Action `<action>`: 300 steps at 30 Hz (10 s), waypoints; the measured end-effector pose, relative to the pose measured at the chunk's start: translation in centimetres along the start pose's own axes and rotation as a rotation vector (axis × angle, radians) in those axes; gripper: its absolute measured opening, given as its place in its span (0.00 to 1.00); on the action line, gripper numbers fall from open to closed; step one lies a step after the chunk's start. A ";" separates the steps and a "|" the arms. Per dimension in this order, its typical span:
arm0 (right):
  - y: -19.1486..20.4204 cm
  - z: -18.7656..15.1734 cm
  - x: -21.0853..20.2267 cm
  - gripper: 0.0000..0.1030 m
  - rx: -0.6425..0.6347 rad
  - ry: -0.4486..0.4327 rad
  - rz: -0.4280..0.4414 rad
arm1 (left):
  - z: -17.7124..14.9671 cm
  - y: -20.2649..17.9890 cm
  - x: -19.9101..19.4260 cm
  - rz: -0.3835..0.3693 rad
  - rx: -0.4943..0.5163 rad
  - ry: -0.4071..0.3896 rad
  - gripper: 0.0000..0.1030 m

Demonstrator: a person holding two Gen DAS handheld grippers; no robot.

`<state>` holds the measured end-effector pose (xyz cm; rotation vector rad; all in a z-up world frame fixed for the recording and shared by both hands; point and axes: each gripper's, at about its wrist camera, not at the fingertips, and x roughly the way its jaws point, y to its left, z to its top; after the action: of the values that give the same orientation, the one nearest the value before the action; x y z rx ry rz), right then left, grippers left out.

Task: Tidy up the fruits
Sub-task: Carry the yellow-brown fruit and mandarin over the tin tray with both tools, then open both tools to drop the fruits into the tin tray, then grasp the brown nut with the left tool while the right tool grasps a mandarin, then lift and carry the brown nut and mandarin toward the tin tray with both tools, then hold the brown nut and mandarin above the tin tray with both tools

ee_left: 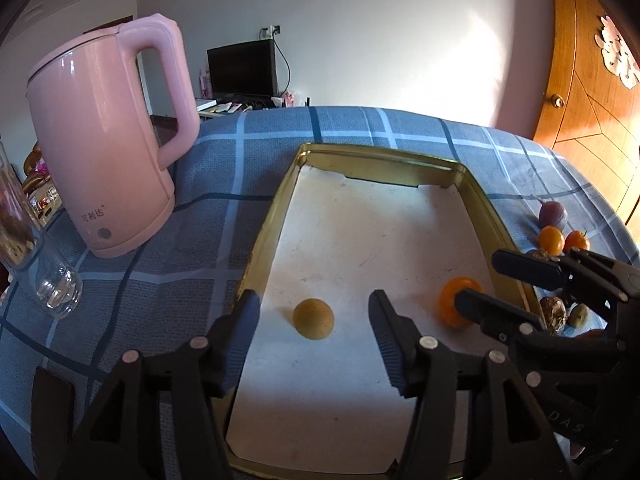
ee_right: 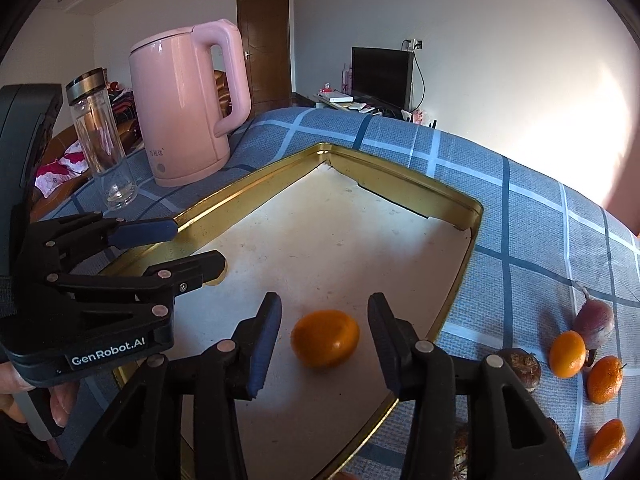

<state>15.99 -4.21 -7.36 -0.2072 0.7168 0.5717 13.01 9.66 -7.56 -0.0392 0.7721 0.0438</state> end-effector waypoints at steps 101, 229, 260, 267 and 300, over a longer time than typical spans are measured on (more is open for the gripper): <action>-21.0 -10.9 -9.7 0.49 0.466 0.011 -0.442 | -2.9 -18.8 -0.5 -0.246 0.161 -0.065 0.42; -10.8 -8.8 -12.6 0.46 0.147 -0.353 -0.326 | -3.8 -12.4 -5.6 -0.065 0.068 -0.382 0.42; -4.5 -5.1 -7.6 0.46 0.025 -0.311 -0.176 | -3.3 -3.8 -4.4 0.061 -0.050 -0.317 0.42; -3.0 -4.2 -6.5 0.46 -0.007 -0.307 -0.143 | -3.2 -2.3 -4.0 0.077 -0.065 -0.289 0.42; -0.3 -2.8 -3.5 0.46 -0.106 -0.182 0.053 | -2.8 -0.5 -1.9 0.085 -0.080 -0.154 0.42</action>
<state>12.48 -6.97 -7.12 -0.2318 0.5170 0.6711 9.71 8.92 -8.25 -0.0784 0.6177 0.1573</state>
